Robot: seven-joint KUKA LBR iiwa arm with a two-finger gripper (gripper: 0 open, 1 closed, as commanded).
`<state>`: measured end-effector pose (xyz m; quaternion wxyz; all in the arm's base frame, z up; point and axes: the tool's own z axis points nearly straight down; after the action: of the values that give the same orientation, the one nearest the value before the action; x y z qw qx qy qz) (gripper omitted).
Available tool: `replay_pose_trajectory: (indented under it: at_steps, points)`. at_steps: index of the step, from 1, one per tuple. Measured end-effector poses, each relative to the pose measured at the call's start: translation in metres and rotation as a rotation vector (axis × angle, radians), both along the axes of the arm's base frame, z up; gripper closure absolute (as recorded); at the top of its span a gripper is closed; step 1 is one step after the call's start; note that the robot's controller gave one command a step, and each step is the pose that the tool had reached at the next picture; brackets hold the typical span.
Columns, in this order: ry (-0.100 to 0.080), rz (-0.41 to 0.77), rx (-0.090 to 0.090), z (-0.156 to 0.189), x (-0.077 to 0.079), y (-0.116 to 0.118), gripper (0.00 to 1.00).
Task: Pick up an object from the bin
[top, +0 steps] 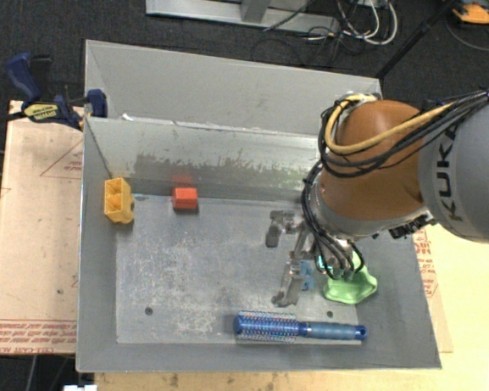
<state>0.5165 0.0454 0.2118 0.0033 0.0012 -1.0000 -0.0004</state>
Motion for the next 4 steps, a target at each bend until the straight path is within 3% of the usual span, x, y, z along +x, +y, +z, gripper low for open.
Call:
replay_pose_trajectory:
  at_steps: [1,2,3,4]
  points:
    - [-0.006,0.143,0.002,-0.135,-0.008,-0.014,0.0]
    - [-0.014,0.142,0.001,-0.133,-0.006,-0.015,1.0]
    - [-0.031,0.141,0.002,-0.13,-0.001,-0.014,0.0]
    - [-0.037,0.118,0.002,-0.137,-0.02,-0.024,0.0]
